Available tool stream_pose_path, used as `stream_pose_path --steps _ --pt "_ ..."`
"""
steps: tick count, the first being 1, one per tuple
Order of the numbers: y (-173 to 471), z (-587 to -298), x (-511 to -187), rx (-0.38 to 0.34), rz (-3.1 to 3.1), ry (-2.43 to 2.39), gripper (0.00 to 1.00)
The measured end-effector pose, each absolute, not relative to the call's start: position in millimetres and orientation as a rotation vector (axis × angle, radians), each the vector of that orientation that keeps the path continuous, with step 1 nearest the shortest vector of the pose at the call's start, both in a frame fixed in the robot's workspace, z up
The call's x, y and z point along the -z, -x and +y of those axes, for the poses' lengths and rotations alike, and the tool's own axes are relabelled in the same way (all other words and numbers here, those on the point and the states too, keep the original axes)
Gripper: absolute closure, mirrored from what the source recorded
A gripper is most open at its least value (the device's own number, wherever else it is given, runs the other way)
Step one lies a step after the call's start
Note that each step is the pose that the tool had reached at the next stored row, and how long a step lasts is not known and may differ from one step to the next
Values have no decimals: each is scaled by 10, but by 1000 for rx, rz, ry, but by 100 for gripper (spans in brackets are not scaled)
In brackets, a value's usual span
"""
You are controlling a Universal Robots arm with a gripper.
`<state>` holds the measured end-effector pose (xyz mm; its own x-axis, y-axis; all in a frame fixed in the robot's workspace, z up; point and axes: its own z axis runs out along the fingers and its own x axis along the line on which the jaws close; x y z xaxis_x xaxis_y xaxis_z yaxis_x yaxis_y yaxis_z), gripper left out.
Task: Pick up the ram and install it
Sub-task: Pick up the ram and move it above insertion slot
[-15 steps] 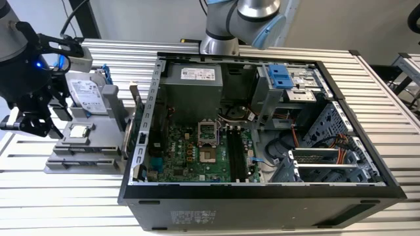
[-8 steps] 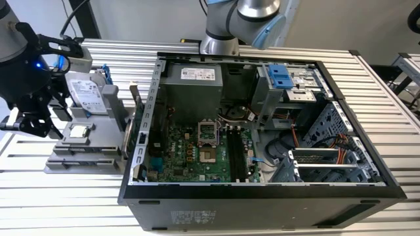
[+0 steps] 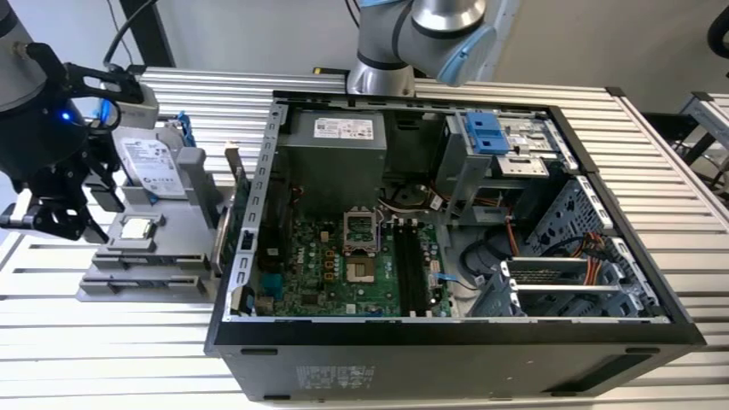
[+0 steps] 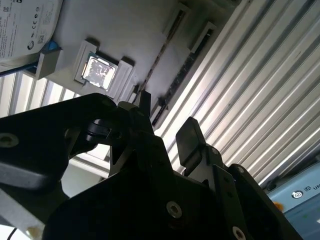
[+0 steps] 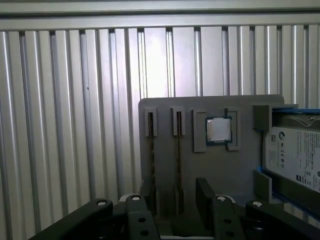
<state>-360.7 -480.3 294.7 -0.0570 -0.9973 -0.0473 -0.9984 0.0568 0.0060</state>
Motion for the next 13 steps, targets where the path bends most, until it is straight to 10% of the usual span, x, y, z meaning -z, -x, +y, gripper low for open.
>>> stream_pose_path --steps 13 --pt "3633 -4802 -2886 -57 2261 2136 0"
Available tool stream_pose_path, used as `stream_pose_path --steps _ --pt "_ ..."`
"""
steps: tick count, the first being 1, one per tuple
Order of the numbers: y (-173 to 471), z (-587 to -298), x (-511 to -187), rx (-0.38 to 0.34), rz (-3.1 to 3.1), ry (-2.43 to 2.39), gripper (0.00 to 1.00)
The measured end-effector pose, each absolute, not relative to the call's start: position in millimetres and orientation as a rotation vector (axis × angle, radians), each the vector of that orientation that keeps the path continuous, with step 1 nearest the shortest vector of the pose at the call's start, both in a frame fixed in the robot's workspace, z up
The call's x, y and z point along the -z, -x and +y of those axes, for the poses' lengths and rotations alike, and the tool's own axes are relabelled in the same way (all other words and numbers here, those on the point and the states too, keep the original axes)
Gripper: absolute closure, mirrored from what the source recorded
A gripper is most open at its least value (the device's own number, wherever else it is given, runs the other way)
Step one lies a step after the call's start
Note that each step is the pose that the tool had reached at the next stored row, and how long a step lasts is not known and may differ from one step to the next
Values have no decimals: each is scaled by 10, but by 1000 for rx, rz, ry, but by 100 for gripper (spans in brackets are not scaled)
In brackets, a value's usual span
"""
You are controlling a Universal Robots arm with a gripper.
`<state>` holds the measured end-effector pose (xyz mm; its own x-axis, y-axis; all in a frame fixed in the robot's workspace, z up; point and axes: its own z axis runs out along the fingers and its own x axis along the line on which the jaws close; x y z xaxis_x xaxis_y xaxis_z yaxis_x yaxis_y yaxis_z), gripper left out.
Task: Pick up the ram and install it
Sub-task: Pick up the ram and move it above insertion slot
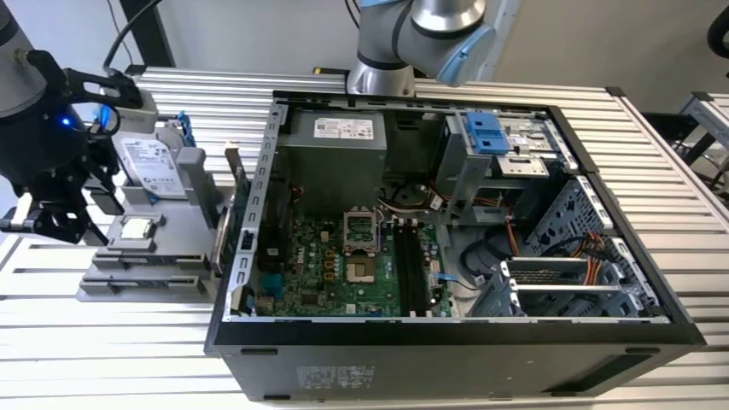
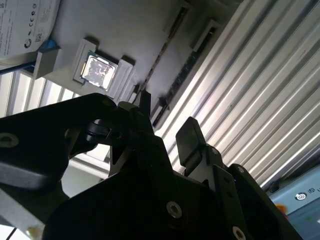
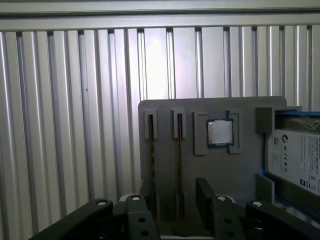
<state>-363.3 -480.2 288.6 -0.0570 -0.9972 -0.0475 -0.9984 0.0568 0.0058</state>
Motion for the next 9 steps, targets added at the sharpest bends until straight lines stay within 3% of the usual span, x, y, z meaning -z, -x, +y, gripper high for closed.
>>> stream_pose_path --steps 9 --pt "3620 -4802 -2821 -57 2257 2140 0"
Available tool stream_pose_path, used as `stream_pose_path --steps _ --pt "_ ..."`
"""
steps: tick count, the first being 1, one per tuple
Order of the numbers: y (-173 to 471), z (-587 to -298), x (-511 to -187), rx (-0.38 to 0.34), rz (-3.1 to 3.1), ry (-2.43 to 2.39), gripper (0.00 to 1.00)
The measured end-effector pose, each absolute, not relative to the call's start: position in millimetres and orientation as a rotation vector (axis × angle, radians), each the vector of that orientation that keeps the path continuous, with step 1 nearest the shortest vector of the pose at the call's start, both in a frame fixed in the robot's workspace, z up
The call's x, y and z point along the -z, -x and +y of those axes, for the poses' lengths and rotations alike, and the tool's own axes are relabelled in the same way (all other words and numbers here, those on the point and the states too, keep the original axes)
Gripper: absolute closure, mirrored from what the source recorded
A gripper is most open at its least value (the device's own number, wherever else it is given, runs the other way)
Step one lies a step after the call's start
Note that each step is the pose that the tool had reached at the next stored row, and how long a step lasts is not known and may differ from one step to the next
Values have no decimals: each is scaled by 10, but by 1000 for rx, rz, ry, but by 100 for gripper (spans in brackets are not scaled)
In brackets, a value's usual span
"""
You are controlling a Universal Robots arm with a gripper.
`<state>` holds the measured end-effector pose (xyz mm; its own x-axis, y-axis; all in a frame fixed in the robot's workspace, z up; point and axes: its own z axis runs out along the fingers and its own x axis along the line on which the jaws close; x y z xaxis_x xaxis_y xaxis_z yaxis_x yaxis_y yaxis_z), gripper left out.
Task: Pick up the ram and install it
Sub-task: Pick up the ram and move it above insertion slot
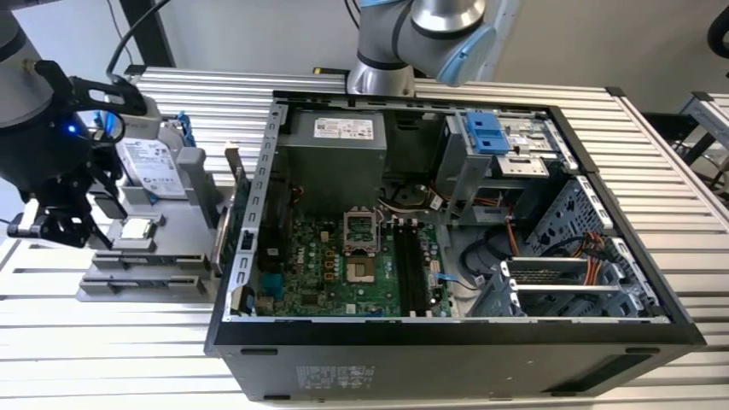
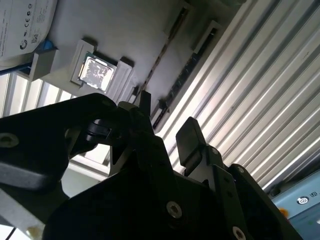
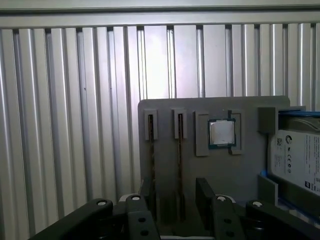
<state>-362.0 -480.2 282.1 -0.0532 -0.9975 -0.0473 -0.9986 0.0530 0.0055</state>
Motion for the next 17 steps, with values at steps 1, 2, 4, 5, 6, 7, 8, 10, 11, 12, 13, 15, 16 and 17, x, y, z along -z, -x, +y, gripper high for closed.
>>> stream_pose_path --steps 1,2,4,5,6,7,8,10,11,12,13,15,16,17 --pt "3615 -4802 -2814 -57 2256 2141 0" --pt "3610 -4802 -2806 -57 2255 2143 0" --pt "3599 -4802 -2792 -57 2253 2145 0" --pt "3593 -4803 -2785 -57 2251 2146 0" --pt "3587 -4802 -2778 -57 2250 2147 0" --pt "3581 -4802 -2771 -57 2249 2149 0" --pt "3577 -4803 -2765 -57 2248 2150 0" --pt "3574 -4803 -2757 -57 2245 2153 0" --pt "3574 -4804 -2756 -57 2245 2154 0" --pt "3574 -4804 -2756 -57 2245 2154 0" --pt "3573 -4804 -2756 -57 2244 2154 0" --pt "3573 -4804 -2755 -57 2244 2154 0" --pt "3573 -4804 -2754 -57 2244 2154 0" --pt "3573 -4806 -2751 -57 2244 2154 0"
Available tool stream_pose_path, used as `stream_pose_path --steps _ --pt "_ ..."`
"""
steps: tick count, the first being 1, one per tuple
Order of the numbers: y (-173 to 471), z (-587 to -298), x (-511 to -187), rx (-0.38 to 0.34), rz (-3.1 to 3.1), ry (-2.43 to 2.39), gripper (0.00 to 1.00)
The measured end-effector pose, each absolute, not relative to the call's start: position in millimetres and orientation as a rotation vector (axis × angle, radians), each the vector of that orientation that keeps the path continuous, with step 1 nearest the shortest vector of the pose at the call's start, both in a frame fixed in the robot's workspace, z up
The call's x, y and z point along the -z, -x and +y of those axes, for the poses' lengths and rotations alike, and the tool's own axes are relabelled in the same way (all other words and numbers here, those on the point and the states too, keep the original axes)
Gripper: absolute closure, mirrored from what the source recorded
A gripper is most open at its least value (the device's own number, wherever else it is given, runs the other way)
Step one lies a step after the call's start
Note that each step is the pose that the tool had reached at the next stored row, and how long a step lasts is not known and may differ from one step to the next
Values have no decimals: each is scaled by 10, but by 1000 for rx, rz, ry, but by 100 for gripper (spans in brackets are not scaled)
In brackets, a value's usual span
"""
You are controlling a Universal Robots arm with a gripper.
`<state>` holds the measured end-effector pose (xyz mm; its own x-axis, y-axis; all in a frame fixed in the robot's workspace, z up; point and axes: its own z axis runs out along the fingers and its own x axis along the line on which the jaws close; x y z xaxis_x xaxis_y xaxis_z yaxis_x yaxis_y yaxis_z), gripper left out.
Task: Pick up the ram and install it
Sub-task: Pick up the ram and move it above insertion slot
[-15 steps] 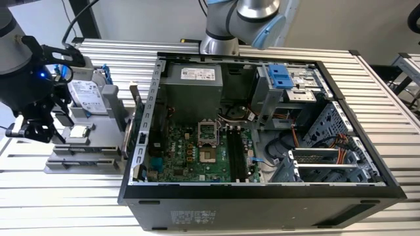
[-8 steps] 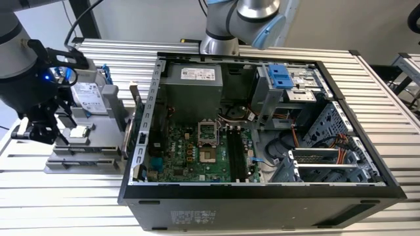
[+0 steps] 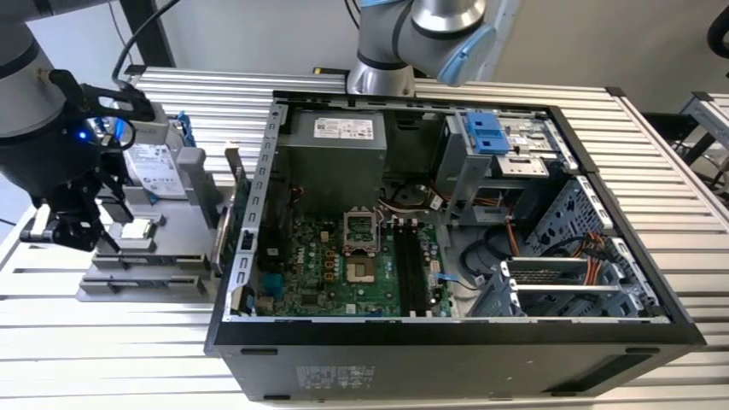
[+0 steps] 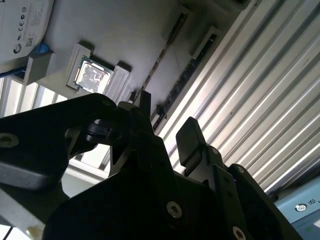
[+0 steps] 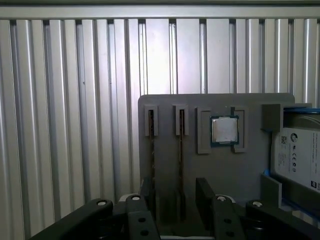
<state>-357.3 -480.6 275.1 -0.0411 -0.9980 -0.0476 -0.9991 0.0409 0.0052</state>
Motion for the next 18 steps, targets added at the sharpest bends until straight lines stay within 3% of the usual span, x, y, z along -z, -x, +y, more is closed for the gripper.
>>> stream_pose_path --steps 18 --pt "3573 -4840 -2632 -57 2243 2155 0"
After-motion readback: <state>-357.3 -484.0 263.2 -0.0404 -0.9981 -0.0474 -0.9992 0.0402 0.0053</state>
